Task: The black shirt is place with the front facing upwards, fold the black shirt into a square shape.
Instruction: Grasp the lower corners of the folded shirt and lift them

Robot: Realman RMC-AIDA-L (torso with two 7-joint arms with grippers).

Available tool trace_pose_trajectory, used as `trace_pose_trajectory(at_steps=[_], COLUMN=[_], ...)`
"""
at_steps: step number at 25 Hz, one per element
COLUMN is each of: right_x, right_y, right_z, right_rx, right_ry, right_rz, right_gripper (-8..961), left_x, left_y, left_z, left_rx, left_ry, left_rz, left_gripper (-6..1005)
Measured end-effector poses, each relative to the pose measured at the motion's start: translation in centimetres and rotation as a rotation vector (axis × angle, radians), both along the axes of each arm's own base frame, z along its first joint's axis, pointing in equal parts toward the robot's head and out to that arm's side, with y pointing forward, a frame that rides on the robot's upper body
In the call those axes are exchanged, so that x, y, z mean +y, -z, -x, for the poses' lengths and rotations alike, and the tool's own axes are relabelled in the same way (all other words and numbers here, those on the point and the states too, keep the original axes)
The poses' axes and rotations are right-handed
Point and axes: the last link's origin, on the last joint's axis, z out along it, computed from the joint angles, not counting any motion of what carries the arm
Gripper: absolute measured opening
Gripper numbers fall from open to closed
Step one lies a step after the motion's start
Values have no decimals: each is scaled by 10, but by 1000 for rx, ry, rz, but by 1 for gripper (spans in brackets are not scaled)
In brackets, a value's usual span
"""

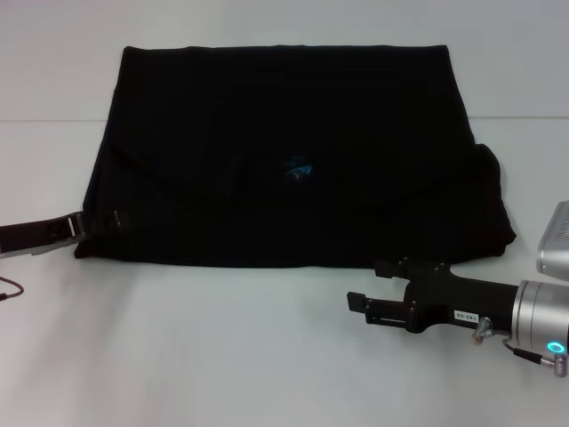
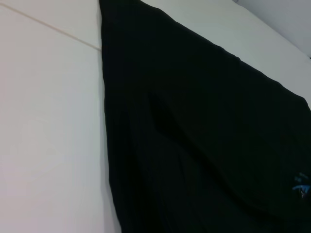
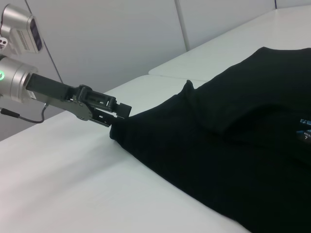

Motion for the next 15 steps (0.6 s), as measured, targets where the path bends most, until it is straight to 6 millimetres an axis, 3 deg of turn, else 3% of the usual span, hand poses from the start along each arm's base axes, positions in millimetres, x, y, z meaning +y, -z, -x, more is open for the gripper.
trace_pose_trajectory(at_steps=[13,15], right_x=[-2,-2], right_y=[0,0], right_z=[0,0], right_rx=[7,11], right_ry=[2,1], right_rz=[3,4], right_gripper=[834,833], left_x=[0,0], left_y=[2,2], left_z=[-1,0], left_rx=[26,34], left_ry=[17,15], left_rz=[27,28], left_gripper=[674,569])
